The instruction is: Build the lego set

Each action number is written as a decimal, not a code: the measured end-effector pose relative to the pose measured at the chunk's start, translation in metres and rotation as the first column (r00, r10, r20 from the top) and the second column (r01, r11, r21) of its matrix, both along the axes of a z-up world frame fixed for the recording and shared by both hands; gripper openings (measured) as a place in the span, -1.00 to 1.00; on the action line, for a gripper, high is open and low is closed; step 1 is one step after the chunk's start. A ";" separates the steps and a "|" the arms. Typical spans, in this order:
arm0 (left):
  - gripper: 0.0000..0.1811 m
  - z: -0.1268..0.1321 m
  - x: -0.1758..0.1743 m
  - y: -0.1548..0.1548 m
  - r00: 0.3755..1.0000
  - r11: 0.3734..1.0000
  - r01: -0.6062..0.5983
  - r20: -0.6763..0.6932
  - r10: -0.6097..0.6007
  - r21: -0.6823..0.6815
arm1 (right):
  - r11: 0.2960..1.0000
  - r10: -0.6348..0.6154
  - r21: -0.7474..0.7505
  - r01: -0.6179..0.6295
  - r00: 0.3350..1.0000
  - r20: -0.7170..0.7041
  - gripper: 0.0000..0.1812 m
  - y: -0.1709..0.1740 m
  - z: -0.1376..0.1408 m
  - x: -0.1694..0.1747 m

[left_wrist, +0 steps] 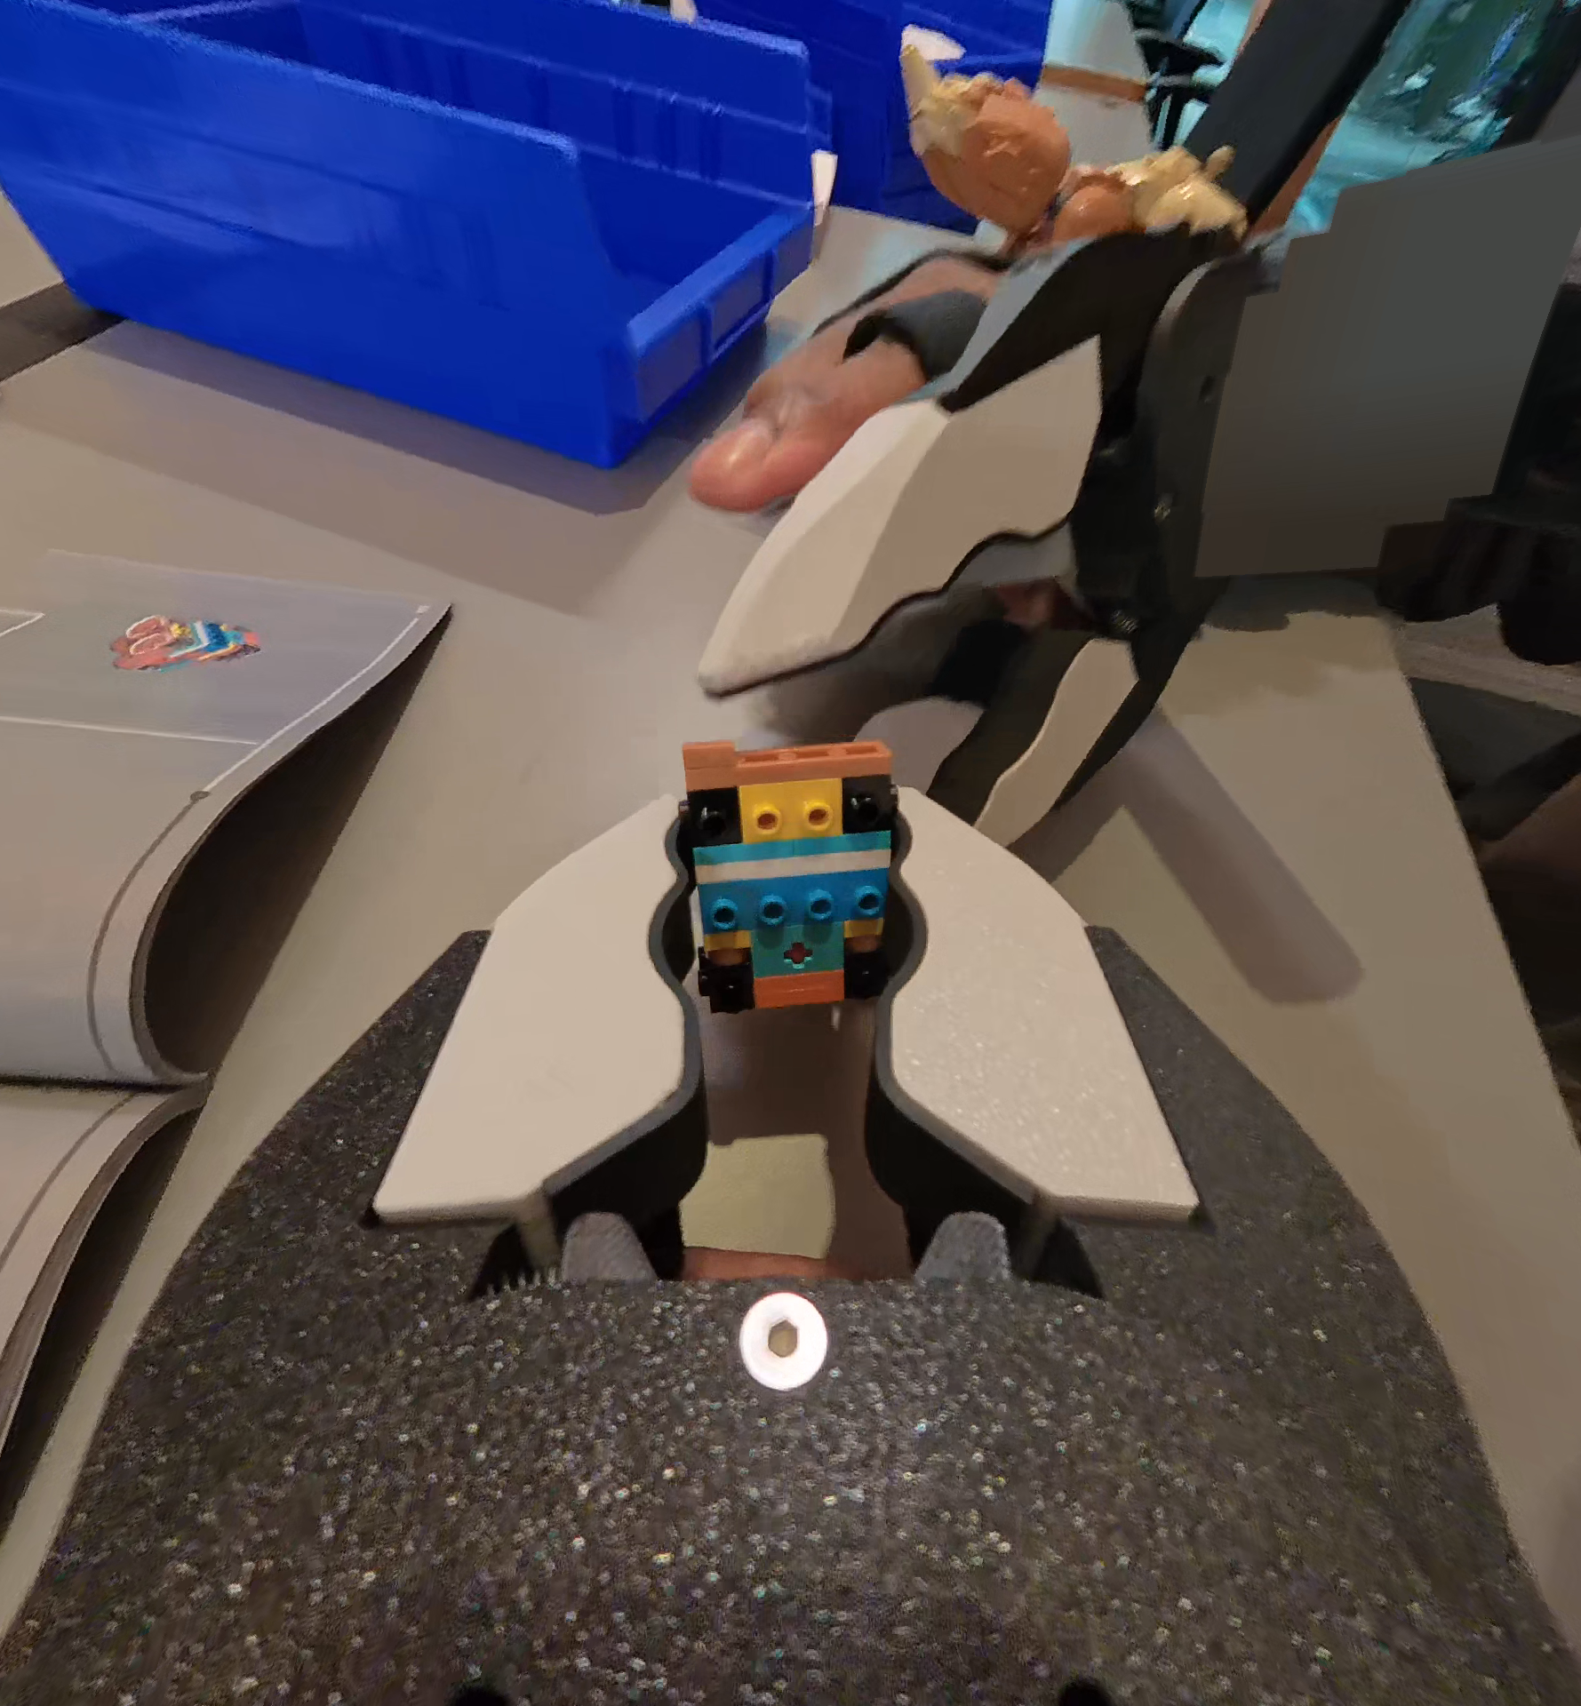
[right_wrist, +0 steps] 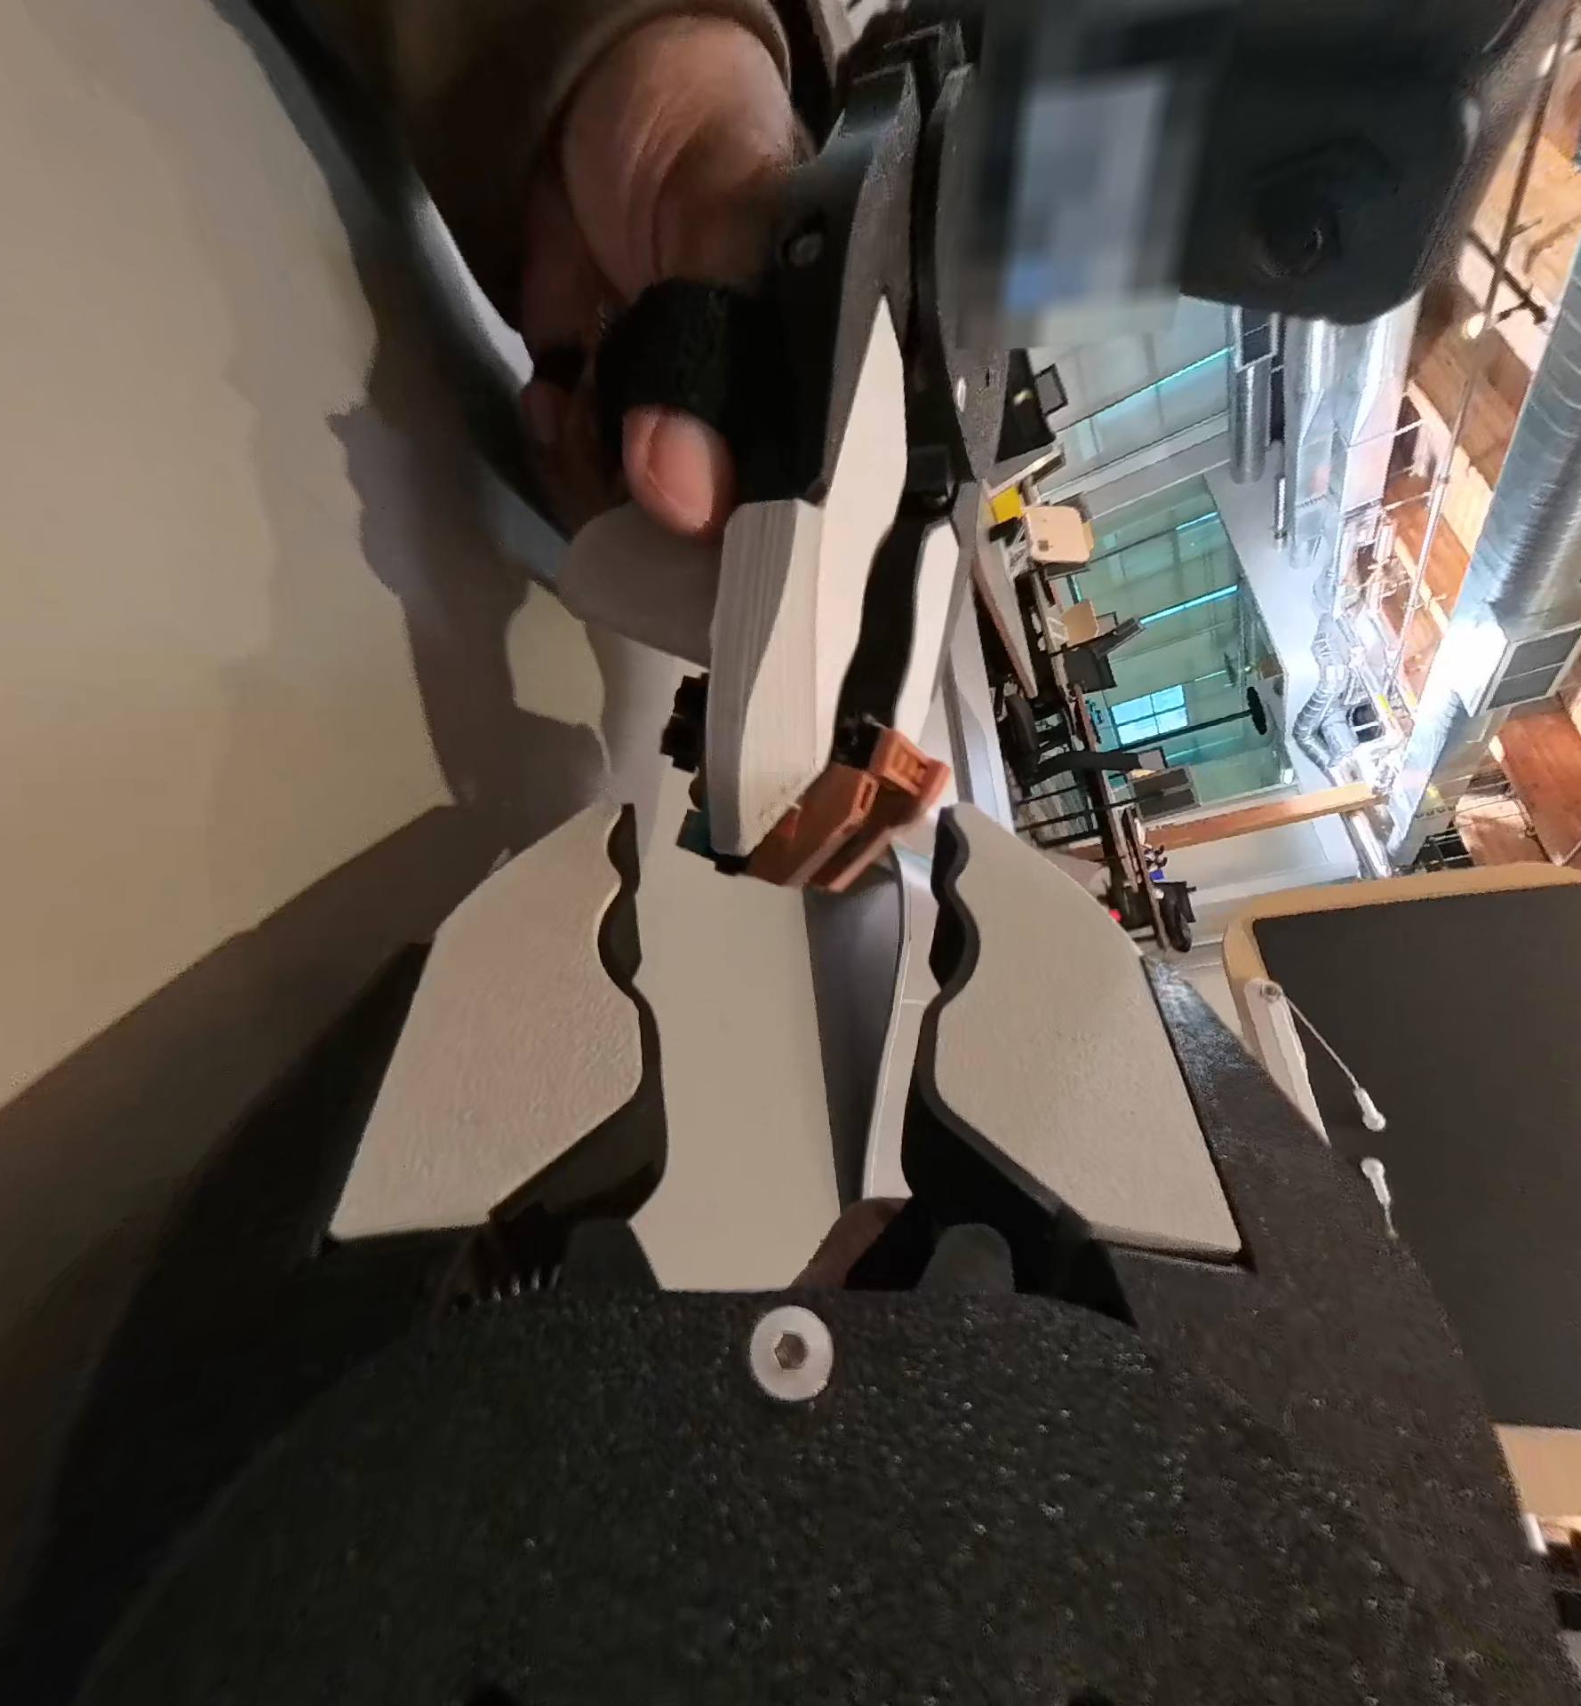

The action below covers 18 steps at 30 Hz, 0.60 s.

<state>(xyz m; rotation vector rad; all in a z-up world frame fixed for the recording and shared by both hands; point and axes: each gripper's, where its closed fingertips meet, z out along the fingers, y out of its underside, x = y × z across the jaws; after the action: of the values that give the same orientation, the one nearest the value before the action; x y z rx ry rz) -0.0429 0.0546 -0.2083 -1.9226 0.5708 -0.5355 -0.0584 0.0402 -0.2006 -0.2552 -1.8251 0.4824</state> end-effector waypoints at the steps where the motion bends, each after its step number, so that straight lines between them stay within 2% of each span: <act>1: -0.59 -0.004 -0.003 0.001 1.000 1.000 -0.016 -0.020 0.016 -0.016 | 1.000 -0.012 0.000 0.012 1.000 0.022 -0.33 0.005 0.000 0.002; 3: -0.59 -0.012 -0.008 0.002 0.996 0.998 -0.039 -0.082 0.036 -0.039 | 0.999 -0.034 -0.020 0.036 0.995 0.090 -0.36 0.018 -0.001 0.009; 7: -0.58 -0.028 -0.009 -0.001 0.979 0.995 -0.034 -0.204 0.014 -0.092 | 0.983 -0.039 -0.167 0.079 0.973 0.228 -0.43 0.043 -0.001 0.034; 11: -0.58 -0.041 -0.009 -0.007 0.957 0.990 -0.008 -0.287 -0.033 -0.140 | 0.960 -0.024 -0.251 0.123 0.932 0.362 -0.46 0.059 -0.016 0.056; 15: -0.58 -0.043 -0.010 -0.009 0.959 0.988 0.006 -0.279 -0.051 -0.157 | 0.958 0.001 -0.251 0.142 0.869 0.494 -0.48 0.060 -0.040 0.070; 18: -0.58 -0.043 -0.012 -0.011 0.962 0.984 0.019 -0.263 -0.066 -0.177 | 0.947 0.063 -0.296 0.124 0.833 0.550 -0.50 0.048 -0.045 0.077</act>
<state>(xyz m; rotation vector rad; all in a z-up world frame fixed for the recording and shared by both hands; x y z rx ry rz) -0.0552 0.0441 -0.2517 -2.1707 0.7613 -0.3620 0.0186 0.0887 -0.2454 -0.7113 -2.2978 0.7414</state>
